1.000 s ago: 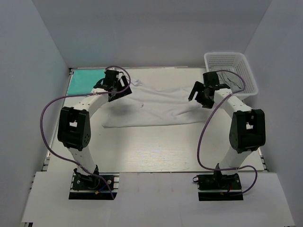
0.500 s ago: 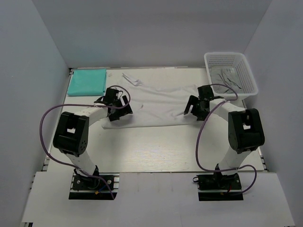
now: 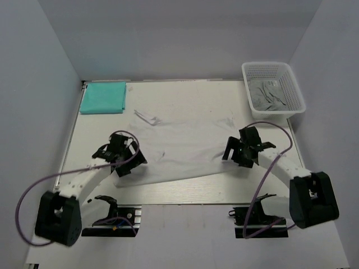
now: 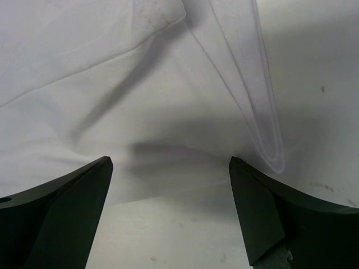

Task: Fold and stack the t-shirts
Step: Fold the flattened tshirt in 1/3 of the way, then grap the side of the flattened tshirt furthest away from the robot with both arms

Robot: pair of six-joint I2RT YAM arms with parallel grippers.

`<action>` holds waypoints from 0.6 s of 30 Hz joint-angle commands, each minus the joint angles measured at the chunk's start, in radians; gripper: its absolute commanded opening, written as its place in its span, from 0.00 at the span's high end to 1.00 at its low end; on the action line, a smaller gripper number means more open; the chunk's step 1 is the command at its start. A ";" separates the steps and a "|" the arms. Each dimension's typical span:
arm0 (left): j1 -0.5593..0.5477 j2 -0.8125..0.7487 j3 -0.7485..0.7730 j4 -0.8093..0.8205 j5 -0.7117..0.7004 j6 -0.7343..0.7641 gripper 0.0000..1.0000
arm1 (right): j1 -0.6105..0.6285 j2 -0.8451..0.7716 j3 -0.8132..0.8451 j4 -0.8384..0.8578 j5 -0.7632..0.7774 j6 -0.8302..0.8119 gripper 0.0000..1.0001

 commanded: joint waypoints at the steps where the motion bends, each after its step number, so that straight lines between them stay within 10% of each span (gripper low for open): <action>1: 0.002 -0.188 0.022 -0.197 -0.031 -0.068 0.00 | 0.017 -0.095 0.001 -0.107 -0.003 -0.039 0.10; 6: 0.002 -0.332 0.084 -0.119 -0.118 -0.045 0.00 | 0.017 -0.192 0.090 -0.098 0.008 -0.110 0.10; 18: 0.032 0.451 0.709 -0.070 -0.436 0.111 0.00 | 0.008 0.071 0.399 0.009 0.128 -0.100 0.10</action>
